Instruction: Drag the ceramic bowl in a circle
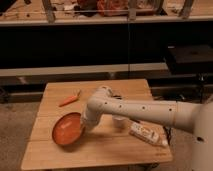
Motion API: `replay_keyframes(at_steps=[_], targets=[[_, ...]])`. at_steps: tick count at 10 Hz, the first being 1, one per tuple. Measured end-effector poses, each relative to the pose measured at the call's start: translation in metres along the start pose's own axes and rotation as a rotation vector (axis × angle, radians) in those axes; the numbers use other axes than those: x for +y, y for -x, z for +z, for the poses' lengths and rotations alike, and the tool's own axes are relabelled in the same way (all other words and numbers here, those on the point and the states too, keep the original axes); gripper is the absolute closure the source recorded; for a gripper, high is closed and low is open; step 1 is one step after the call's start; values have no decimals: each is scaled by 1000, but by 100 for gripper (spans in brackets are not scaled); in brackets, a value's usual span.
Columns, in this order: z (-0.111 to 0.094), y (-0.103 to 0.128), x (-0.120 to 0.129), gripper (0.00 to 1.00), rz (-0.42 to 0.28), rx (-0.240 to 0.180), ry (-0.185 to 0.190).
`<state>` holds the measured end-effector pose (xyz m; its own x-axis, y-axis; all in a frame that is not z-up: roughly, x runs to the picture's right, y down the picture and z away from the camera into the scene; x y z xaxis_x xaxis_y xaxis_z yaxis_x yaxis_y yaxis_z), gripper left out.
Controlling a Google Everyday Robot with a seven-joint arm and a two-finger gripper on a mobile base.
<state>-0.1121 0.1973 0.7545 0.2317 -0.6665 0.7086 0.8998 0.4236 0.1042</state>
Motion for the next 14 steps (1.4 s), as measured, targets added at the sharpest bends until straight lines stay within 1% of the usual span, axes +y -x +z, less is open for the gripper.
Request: replay_keyframes(at_steps=[1,2,5,7,9,10,11,12,14], targets=[[2,4,-4,100,-19,-2,9],[7,12,-13,100,-49,-6,17],[23,35,-51,100,-141,-22,37],[24,40,-61,100,-183,-25,42],[25,36,-75,100,-217,-34,45],[25,29,-79,100,-212,-41,33],[24,16,-80,100,-191,-51,13],[24,7,-82,100,-175,-61,-1],[26,-2,-82,100,-145,-75,-10]])
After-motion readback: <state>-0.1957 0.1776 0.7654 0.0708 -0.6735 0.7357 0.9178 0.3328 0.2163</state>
